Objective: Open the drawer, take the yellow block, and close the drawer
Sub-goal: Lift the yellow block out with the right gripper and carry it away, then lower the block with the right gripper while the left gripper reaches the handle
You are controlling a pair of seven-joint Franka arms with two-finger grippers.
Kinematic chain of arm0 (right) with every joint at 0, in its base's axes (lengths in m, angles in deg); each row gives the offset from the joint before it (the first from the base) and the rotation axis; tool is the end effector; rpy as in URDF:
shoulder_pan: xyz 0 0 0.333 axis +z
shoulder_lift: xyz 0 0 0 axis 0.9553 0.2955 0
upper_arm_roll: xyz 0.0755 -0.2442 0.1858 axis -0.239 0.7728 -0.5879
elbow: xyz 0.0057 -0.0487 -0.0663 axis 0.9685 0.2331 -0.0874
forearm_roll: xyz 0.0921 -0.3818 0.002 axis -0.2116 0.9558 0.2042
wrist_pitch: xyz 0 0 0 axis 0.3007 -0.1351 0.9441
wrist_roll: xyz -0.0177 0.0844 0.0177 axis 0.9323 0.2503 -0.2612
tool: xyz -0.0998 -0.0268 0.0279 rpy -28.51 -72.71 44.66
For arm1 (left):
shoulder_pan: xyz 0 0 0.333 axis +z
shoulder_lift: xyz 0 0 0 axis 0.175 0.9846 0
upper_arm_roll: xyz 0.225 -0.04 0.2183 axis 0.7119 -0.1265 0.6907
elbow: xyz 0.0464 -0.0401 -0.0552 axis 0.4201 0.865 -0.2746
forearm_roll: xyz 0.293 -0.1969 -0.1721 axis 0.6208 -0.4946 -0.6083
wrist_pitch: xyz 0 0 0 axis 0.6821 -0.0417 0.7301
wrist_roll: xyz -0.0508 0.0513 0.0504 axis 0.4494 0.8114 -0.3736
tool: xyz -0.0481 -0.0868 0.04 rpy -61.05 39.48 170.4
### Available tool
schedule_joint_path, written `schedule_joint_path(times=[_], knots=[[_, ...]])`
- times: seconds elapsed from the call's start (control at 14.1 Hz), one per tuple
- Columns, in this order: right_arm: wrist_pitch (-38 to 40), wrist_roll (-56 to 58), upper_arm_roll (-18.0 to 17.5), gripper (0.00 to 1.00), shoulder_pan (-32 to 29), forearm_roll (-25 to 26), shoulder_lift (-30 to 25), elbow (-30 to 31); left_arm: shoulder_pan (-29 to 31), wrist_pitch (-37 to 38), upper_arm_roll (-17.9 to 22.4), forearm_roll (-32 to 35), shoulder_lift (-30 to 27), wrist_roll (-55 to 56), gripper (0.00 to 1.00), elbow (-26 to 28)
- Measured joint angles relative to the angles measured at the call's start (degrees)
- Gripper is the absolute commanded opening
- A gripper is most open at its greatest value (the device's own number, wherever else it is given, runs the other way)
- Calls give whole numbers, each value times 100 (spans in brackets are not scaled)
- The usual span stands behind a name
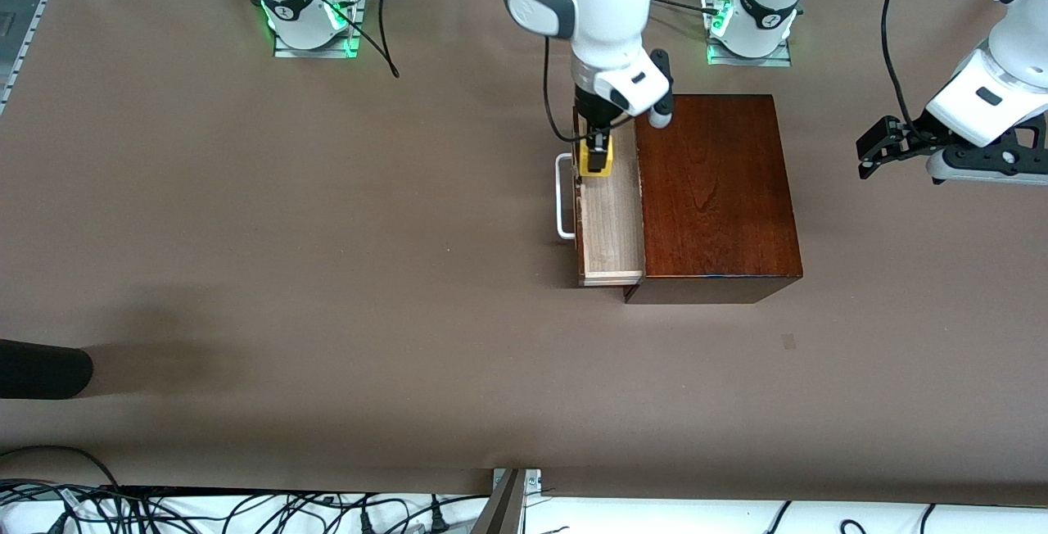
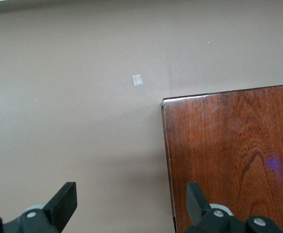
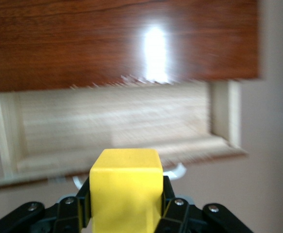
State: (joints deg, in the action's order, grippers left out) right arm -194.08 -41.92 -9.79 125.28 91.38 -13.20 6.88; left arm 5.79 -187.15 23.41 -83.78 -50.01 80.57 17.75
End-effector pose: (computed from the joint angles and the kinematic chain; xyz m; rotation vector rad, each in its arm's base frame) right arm 0.4537 0.6137 0.4723 2.2267 2.0281 0.2910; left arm 0.5489 -0.0254 0.5731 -3.0824 0.1247 -0.1084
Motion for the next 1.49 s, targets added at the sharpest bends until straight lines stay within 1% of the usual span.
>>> schedule_joint_path(times=[0.14, 0.35, 0.5, 0.64, 0.78, 0.85, 1.06, 1.2, 1.28, 1.42, 1.49], knots=[[178, -2, 20, 0, -367, 0, -323, -16, 6, 105, 2, 0, 1, 0, 100, 0], [470, -1, 38, 0, -1083, -86, -626, -18, 5, 136, -12, 0, 35, 7, 100, -36], [571, 5, 58, 0, -1625, -317, -827, 21, -8, 205, -45, 0, 60, 5, 100, -54], [599, 11, 78, 0, -2213, -737, -1171, 371, -34, 477, -140, -50, 61, -7, 100, -114], [593, 12, 89, 0, -2875, -1190, -1657, 1042, -66, 628, -410, -162, 70, -9, 100, -186], [580, 14, 93, 0, -3219, -1346, -1933, 1483, -90, 659, -569, -173, 91, -5, 100, -207], [240, -80, 118, 0, -3927, -1451, -2698, 2930, -125, 667, -950, -202, 186, -12, 100, -244], [121, -356, 152, 0, -4199, -1455, -3104, 3756, -168, 667, -1147, -358, 245, -271, 100, -254], [78, -553, 231, 0, -4258, -1456, -3236, 4082, -229, 667, -1249, -400, 264, -601, 100, -265], [-225, -967, 432, 0, -4312, -1459, -3354, 4693, -500, 667, -1405, -435, 329, -1456, 100, -309], [-536, -1144, 496, 0, -4337, -1460, -3357, 5025, -715, 667, -1442, -439, 423, -1804, 100, -384]])
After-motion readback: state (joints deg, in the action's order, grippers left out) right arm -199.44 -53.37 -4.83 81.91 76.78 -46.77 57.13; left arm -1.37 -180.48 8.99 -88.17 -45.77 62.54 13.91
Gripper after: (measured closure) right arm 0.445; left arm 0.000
